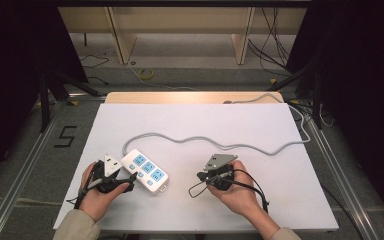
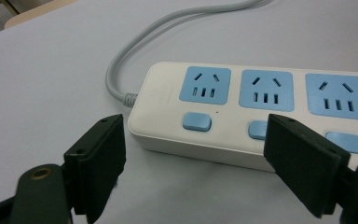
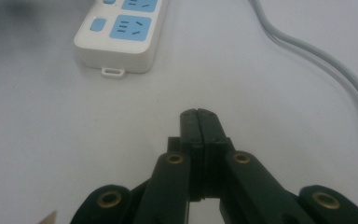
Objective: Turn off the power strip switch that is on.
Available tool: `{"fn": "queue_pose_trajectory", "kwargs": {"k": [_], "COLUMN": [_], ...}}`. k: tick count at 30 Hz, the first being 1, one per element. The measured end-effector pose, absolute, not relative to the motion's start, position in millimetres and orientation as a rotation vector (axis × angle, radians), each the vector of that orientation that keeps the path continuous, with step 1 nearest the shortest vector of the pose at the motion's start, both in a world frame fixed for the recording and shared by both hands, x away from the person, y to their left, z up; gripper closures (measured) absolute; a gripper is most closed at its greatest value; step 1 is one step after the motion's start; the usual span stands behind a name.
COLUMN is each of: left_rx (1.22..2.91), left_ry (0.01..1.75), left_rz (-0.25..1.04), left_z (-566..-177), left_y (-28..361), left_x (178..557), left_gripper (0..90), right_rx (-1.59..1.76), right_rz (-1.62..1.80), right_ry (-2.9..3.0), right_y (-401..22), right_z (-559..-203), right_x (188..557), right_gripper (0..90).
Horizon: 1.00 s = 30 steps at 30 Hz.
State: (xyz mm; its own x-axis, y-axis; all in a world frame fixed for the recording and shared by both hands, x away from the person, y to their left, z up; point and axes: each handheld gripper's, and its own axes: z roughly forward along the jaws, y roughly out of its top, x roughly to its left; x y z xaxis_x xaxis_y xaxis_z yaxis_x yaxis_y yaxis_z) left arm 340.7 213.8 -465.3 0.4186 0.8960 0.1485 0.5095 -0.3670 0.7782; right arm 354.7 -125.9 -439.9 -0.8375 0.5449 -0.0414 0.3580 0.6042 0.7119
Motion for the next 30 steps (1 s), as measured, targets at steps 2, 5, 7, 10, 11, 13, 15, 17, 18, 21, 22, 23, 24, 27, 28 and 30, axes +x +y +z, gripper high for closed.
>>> {"fn": "queue_pose_trajectory", "kwargs": {"k": [2, 5, 7, 10, 11, 13, 15, 17, 18, 21, 22, 23, 24, 27, 28, 30], "left_rx": [2.024, 2.022, 2.019, 2.020, 2.020, 2.018, 2.019, 2.020, 2.021, 2.015, 2.014, 2.018, 2.021, 2.022, 2.019, 2.019], "left_ry": [1.187, 1.185, 1.189, 1.189, 1.190, 1.190, 1.188, 1.188, 1.189, 1.189, 1.189, 1.187, 1.186, 1.188, 1.186, 1.185], "left_rz": [0.761, 0.764, 0.766, 0.764, 0.764, 0.764, 0.765, 0.764, 0.765, 0.767, 0.766, 0.764, 0.764, 0.764, 0.765, 0.764], "left_z": [-466, -465, -465, -465, -465, -465, -465, -465, -465, -464, -465, -465, -465, -465, -465, -465], "left_y": [214, 214, 214, 215, 215, 215, 214, 215, 215, 215, 215, 215, 215, 216, 216, 215], "left_x": [341, 341, 341, 340, 341, 341, 341, 341, 341, 340, 340, 340, 341, 341, 341, 341], "left_gripper": [20.6, 20.6, 20.5, 20.5, 20.5, 20.6, 20.6, 20.6, 20.6, 20.6, 20.6, 20.6, 20.6, 20.6, 20.7, 20.7], "right_rx": [0.737, 0.735, 0.740, 0.741, 0.734, 0.732, 0.733, 0.723, 0.721, 0.712, 0.706, 0.708, 0.708, 0.703, 0.709, 0.706], "right_rz": [1.059, 1.059, 1.051, 1.050, 1.051, 1.049, 1.046, 1.039, 1.039, 1.038, 1.032, 1.037, 1.039, 1.034, 1.039, 1.032], "right_ry": [2.579, 2.579, 2.585, 2.588, 2.593, 2.594, 2.597, 2.603, 2.604, 2.608, 2.612, 2.613, 2.613, 2.620, 2.616, 2.618], "right_y": [-125, -123, -122, -120, -119, -117, -115, -114, -113, -110, -109, -107, -106, -104, -102, -101], "right_z": [-439, -439, -438, -438, -438, -438, -438, -438, -438, -437, -437, -437, -437, -438, -438, -438], "right_x": [355, 356, 356, 357, 357, 358, 358, 358, 358, 359, 359, 359, 359, 360, 360, 361], "right_gripper": [90.0, 90.0, 90.0, 90.0, 90.0, 90.0, 90.0, 90.0, 90.0, 90.0, 90.0, 90.0, 90.0, 90.0, 90.0, 90.0]}}
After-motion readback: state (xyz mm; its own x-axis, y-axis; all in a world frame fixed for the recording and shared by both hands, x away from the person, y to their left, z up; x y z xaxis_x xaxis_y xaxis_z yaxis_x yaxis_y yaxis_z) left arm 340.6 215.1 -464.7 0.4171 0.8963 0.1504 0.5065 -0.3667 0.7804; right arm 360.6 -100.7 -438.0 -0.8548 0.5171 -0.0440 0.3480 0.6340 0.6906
